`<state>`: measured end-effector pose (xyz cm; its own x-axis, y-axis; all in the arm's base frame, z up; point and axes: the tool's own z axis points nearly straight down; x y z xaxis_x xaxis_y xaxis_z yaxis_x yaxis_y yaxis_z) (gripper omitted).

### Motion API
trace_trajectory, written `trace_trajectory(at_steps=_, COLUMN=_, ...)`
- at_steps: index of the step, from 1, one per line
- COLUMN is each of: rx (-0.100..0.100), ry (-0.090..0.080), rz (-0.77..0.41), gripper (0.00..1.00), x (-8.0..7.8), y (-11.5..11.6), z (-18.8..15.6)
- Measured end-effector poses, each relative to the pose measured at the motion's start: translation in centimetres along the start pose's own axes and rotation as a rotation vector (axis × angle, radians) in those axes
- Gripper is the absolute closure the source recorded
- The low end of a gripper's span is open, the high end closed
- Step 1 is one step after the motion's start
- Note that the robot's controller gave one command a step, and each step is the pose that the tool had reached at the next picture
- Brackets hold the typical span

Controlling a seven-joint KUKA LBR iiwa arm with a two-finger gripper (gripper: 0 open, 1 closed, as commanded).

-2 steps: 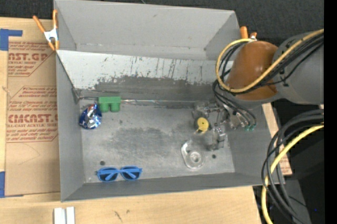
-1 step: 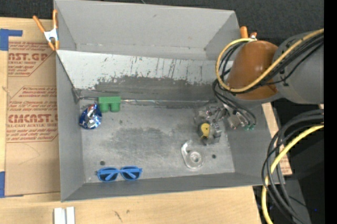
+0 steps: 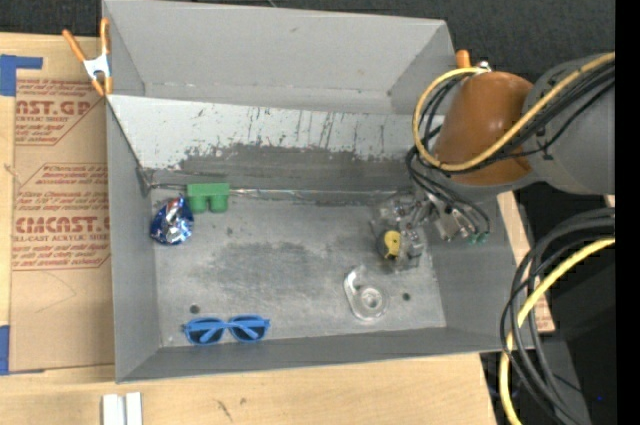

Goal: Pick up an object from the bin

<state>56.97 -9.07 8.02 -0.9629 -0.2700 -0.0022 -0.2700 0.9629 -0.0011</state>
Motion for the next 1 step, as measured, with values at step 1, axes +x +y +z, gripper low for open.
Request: trace_trajectory(at_steps=1, rx=0.003, ry=-0.007, rz=0.000, gripper=1.00, x=-0.27, y=0.00, z=-9.29)
